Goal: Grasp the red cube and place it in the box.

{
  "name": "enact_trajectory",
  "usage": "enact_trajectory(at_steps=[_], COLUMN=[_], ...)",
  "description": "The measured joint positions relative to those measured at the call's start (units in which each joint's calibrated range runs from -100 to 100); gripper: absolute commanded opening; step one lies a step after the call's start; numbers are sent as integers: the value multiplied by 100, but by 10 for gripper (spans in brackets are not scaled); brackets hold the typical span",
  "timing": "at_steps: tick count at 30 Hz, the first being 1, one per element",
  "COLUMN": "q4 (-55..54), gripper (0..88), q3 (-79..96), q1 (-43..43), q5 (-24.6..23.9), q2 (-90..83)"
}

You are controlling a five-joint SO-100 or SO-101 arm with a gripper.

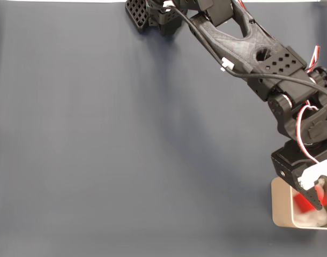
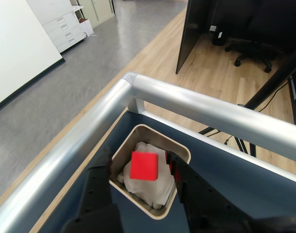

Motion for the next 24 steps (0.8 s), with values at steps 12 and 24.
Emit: enact_trajectory(at_steps=[12, 24], q4=[-72, -151], gripper=[406, 402], q3=[45, 244], q1=[0, -7], q5=[0, 10], q2=[-96, -287])
